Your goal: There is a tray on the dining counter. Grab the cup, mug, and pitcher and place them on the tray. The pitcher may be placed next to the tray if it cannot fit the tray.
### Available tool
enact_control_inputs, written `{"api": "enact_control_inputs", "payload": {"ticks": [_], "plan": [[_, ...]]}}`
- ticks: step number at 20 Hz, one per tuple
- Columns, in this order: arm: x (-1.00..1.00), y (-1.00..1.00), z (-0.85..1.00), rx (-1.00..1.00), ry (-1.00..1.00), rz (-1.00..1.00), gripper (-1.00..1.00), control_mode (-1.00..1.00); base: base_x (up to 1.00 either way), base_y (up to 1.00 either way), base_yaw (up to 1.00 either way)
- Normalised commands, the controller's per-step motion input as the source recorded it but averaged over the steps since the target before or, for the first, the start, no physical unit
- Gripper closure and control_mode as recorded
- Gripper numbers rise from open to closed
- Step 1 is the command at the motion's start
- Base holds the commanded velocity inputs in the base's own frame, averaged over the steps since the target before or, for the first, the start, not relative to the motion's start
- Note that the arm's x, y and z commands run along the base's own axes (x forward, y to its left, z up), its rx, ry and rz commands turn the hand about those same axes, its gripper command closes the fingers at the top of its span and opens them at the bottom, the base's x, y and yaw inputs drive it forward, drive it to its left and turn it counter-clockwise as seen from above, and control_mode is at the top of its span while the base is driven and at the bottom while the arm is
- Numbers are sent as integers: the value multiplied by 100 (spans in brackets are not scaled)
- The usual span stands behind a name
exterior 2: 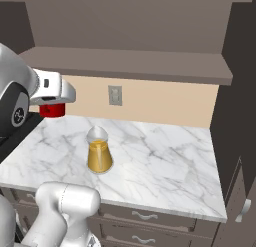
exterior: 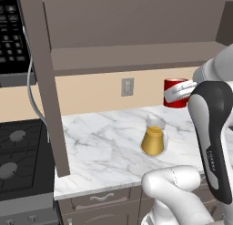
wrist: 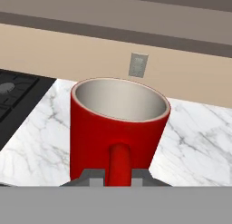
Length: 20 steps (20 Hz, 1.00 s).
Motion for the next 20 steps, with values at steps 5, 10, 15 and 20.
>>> {"api": "enact_control_inputs", "payload": {"ticks": [5,10,15,20], "plan": [[0,0,0,1,0,0,100,-100,0,0,0],[0,0,0,0,0,0,100,-100,0,0,0],[0,0,0,0,0,0,100,100,-12,0,0],[0,0,0,0,0,0,100,100,-91,0,0]]}}
